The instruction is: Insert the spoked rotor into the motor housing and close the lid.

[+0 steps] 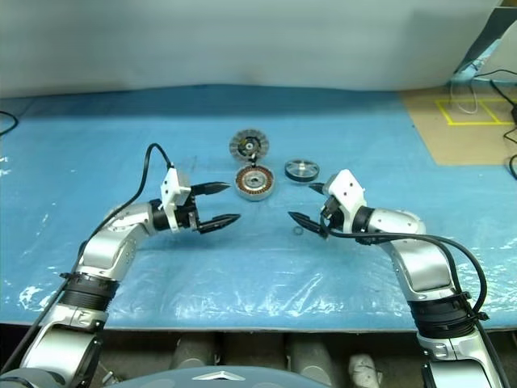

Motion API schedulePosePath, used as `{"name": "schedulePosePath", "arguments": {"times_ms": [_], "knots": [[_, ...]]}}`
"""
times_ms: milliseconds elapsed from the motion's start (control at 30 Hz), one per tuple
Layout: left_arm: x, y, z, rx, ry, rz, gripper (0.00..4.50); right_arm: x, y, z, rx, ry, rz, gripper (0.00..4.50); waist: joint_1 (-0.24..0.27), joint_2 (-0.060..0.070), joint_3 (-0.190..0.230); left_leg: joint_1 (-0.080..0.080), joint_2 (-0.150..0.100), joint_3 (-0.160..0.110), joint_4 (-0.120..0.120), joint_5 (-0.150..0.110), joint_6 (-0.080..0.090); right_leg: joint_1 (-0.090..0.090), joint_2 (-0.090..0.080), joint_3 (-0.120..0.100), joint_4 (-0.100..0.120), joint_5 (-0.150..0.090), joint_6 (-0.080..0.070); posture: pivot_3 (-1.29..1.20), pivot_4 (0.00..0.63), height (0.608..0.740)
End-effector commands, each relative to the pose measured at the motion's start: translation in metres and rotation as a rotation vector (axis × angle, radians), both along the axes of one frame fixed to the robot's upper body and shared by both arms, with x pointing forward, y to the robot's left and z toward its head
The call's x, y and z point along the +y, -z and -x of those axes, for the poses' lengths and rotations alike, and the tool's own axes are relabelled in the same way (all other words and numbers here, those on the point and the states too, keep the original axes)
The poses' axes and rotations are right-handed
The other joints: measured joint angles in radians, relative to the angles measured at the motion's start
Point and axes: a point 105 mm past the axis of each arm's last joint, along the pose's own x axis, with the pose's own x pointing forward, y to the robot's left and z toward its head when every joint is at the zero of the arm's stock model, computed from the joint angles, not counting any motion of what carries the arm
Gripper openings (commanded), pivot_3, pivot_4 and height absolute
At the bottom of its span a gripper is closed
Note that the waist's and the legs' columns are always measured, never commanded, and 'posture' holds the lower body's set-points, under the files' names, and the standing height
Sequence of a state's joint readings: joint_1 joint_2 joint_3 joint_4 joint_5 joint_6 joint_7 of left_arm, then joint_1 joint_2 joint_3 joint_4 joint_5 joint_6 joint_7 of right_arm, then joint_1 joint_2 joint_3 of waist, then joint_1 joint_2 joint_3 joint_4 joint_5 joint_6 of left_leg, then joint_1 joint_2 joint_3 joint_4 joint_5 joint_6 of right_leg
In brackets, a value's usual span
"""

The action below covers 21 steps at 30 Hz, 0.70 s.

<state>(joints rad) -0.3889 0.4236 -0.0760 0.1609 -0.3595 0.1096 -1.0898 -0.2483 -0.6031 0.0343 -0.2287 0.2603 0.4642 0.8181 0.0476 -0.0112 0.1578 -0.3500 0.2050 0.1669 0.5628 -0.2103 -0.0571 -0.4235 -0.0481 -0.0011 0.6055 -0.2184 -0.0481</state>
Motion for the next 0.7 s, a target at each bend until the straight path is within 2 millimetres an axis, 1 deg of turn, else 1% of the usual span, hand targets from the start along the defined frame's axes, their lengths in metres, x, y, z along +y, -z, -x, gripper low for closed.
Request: {"name": "schedulePosePath", "arguments": {"times_ms": [33, 300, 700], "knots": [[0.0011, -0.0056, 0.0000, -0.053, 0.017, -0.009, 4.50, 0.0031, -0.0109, 0.0008, -0.055, -0.024, 0.014, 4.47, 0.000, 0.000, 0.000, 0.000, 0.000, 0.000, 0.000, 0.000, 0.000, 0.000, 0.000, 0.000, 0.000, 0.000, 0.000, 0.00, 0.150, 0.740], [0.0024, -0.0016, -0.0006, -0.059, 0.014, -0.009, 4.50, 0.0050, -0.0095, 0.0008, -0.060, -0.033, 0.030, 4.47, 0.000, 0.000, 0.000, 0.000, 0.000, 0.000, 0.000, 0.000, 0.000, 0.000, 0.000, 0.000, 0.000, 0.000, 0.000, 0.00, 0.150, 0.740], [0.0017, -0.0035, -0.0013, -0.069, 0.003, -0.006, 4.50, 0.0051, -0.0087, 0.0002, -0.064, -0.043, 0.049, 4.47, 0.001, 0.000, 0.000, 0.000, 0.000, 0.000, 0.000, 0.000, 0.000, 0.000, 0.000, 0.000, 0.000, 0.000, 0.000, 0.00, 0.150, 0.740]]}}
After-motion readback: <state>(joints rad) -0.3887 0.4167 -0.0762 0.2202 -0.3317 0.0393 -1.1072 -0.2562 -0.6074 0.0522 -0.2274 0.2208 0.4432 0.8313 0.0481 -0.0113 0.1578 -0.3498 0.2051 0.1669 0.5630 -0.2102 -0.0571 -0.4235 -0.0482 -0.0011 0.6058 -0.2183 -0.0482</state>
